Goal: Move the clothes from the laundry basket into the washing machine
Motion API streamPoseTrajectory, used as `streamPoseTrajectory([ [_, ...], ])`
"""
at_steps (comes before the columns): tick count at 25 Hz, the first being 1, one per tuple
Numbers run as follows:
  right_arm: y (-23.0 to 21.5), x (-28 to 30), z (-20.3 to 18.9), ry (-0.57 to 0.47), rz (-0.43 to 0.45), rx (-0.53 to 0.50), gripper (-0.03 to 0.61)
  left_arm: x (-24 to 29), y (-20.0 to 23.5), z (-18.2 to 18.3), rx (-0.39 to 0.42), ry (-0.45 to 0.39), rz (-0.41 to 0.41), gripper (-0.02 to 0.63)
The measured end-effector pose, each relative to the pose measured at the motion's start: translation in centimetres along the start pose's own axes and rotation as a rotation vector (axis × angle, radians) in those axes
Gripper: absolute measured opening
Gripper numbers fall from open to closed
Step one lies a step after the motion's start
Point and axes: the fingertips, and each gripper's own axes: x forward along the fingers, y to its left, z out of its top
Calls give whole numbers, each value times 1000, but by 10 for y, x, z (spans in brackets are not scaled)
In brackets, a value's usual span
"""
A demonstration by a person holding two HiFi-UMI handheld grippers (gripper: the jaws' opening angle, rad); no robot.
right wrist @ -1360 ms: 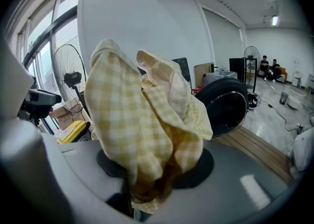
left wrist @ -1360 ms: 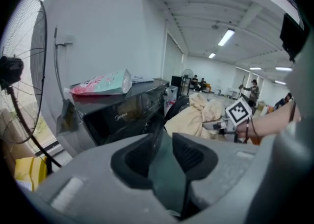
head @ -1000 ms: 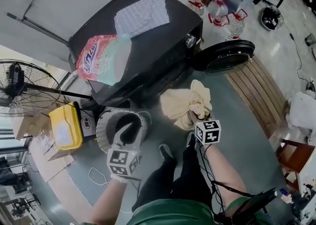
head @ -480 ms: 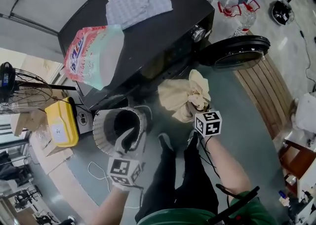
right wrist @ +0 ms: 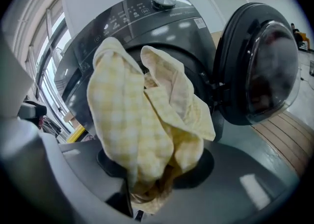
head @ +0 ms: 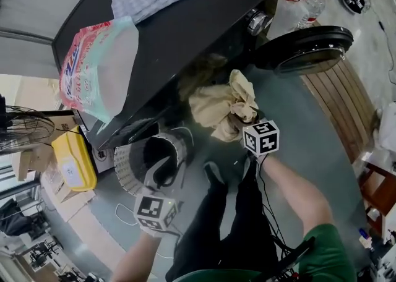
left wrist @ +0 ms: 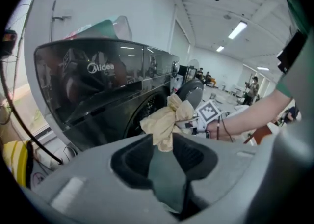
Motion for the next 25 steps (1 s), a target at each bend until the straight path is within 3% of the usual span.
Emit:
streamPoseTrajectory([
  [9,-21,76,-3,-66,28,-37,187,50,23,-19,40,-42,-6,120],
  [19,-20,187,19,-102,83,37,201,58,75,-48,13,-74,115,120],
  [21,-18,209,21,-101,121,94,243,60,86,-53,-3,-79,136,120],
  [23,-11,222,25,-103,181,126,369,64,89,-56,-2,-81,143,120],
  [25,-4,222,30,-108,207,78,385,67,89,-58,2,-79,138,120],
])
